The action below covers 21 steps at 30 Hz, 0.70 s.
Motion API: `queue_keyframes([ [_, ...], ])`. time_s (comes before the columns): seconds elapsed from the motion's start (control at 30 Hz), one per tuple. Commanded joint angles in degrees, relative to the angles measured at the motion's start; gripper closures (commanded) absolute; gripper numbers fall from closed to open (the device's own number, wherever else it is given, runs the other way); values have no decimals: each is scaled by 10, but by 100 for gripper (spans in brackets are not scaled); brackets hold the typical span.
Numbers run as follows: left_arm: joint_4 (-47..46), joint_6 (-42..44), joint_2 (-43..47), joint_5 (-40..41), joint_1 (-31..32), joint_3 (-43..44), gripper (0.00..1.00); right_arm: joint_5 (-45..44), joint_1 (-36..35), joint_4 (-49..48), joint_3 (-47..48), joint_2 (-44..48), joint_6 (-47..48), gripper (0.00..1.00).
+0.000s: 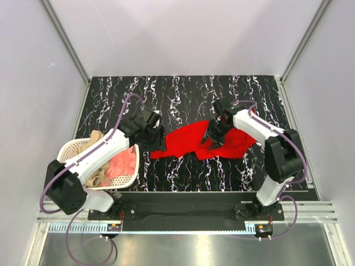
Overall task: Fold and stack the t-shirts
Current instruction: Flatten the tshirt out
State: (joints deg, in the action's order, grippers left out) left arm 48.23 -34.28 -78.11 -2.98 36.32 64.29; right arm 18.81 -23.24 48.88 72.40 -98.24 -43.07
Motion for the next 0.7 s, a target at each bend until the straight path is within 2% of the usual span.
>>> queue_keyframes([
  [0.0,-9,-24,43,19,0,-9,42,-23,-20,-64,-16,8,-149,46],
  [0.07,-6,-27,49,17,-1,-16,42,-26,-21,-104,-34,3,-206,42],
  [0.17,-1,-40,64,15,-1,-28,42,-40,-21,-102,-20,-27,-253,39],
  [0.33,8,-52,91,25,-1,-44,41,-43,-21,-113,-21,-66,-314,41],
  [0.47,28,-51,102,46,-1,-44,40,-45,-22,-112,-29,-77,-361,46],
  [0.67,31,-46,101,53,0,-48,39,-55,-23,-117,-26,-92,-384,62],
])
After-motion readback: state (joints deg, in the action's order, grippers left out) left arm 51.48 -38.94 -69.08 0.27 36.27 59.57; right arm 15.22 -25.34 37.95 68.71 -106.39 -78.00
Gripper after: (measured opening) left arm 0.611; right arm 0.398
